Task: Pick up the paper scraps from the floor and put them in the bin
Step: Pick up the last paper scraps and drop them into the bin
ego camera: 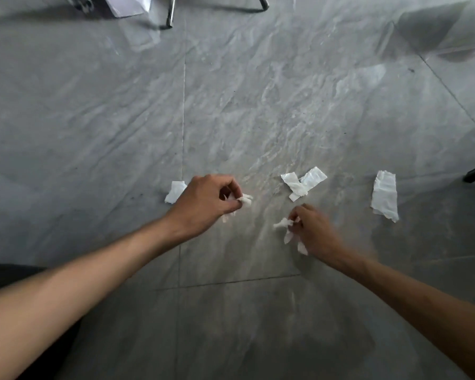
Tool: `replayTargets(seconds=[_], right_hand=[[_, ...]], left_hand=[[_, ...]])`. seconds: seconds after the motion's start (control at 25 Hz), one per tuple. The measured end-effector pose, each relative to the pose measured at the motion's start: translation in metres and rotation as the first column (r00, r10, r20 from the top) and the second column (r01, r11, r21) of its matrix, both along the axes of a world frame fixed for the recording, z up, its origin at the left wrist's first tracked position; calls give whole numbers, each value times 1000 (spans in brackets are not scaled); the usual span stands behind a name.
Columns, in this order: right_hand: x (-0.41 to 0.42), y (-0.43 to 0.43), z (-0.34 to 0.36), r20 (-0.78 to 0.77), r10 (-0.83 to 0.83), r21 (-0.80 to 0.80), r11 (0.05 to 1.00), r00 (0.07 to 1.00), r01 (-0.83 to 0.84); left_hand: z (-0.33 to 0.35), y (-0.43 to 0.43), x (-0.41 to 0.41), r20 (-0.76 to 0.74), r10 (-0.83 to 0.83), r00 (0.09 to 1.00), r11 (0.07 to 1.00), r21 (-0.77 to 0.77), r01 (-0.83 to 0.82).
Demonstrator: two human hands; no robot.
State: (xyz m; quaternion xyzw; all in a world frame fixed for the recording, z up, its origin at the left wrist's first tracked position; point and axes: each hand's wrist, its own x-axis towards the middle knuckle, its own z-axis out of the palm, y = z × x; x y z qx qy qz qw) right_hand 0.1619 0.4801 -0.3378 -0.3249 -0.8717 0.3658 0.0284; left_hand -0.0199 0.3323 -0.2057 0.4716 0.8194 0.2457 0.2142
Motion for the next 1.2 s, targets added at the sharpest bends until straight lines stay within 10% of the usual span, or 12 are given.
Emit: replayTargets(seconds=[0.28,0.84,1.2], right_hand=[[-92,-103,112,-133,94,-484,862,987,-147],[-259,-359,230,-183,523,-476,693,832,-541],[-258,-356,214,-176,489,-696,552,854,-459]], left_hand=[[105,-161,-40,-128,283,950,955,132,-267],[51,-445,-105,-249,646,721,642,-334,-690],[82,-390,-110,-242,724,646,678,76,-731]])
